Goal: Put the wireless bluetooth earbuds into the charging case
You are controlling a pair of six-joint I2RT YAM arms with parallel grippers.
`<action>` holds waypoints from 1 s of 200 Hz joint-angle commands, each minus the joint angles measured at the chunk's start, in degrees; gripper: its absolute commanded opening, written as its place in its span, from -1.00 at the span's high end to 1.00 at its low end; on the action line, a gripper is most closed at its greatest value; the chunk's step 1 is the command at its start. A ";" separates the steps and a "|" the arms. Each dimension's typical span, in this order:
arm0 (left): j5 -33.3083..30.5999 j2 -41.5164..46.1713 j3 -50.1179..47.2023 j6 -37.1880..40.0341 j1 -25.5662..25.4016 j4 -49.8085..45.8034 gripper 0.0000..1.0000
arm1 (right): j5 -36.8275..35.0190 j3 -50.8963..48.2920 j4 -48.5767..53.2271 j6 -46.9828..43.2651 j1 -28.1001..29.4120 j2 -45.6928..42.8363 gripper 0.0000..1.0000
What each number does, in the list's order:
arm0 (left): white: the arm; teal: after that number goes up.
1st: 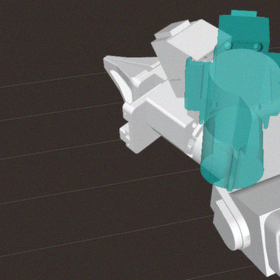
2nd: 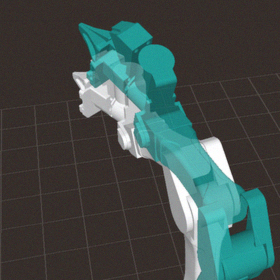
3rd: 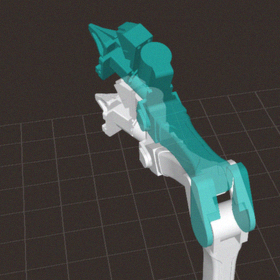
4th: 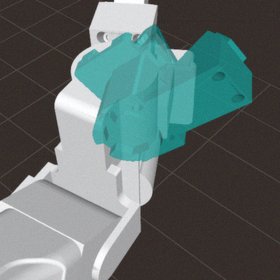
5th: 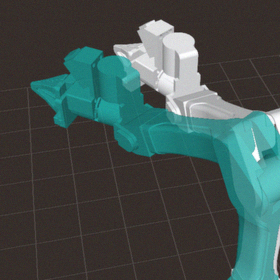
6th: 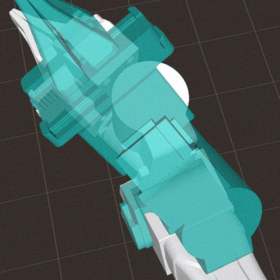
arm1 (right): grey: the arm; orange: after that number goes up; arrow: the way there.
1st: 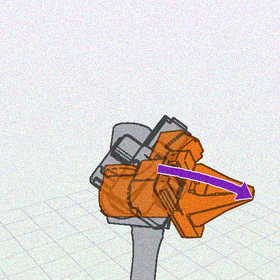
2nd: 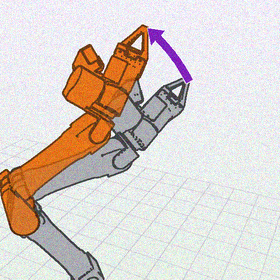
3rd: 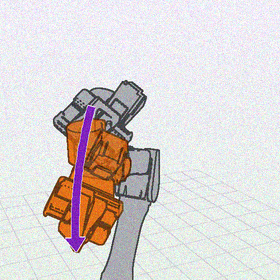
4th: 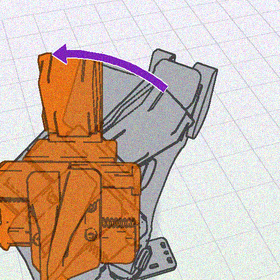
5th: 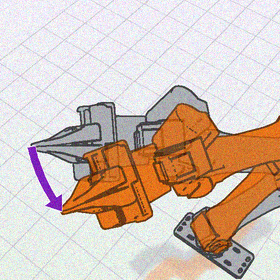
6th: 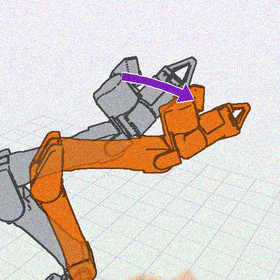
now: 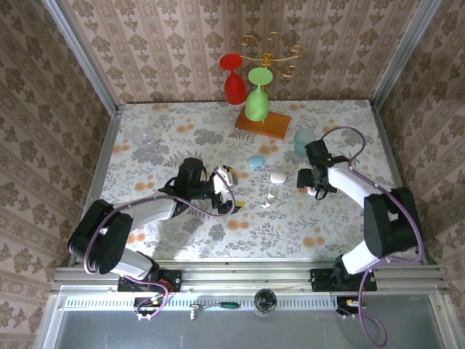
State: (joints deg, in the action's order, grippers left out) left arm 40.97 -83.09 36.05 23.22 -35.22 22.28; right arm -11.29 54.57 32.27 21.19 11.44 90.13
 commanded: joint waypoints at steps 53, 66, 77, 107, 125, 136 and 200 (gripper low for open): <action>1.22 1.78 -0.11 0.11 0.94 -0.35 -1.00 | 2.99 6.54 7.96 -4.76 -0.59 9.69 -0.50; 1.18 1.88 -0.19 0.15 1.03 -0.38 -1.00 | 4.04 6.26 7.09 -4.75 -1.19 10.53 -0.44; 1.22 2.05 -0.11 0.15 1.12 -0.47 -1.00 | 4.51 5.95 6.68 -4.76 -1.33 11.10 -0.39; 0.79 2.50 -0.28 0.02 1.25 -0.61 -1.00 | 4.97 4.61 4.91 -4.72 -1.69 11.13 -0.13; 0.85 2.80 -0.24 -0.13 1.39 -1.04 -1.00 | 4.74 3.80 4.17 -4.47 -1.78 10.33 0.01; 0.86 3.00 -0.21 -0.25 1.47 -1.18 -1.00 | 4.85 3.41 3.79 -4.00 -2.08 9.81 -0.01; 0.52 3.33 0.32 -3.69 2.06 -1.71 -1.00 | 8.11 1.46 0.15 -6.37 -2.22 5.93 0.03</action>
State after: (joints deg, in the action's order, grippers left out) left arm 41.08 -80.93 36.03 22.70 -34.00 22.02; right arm -5.32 57.84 34.02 16.47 9.45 99.04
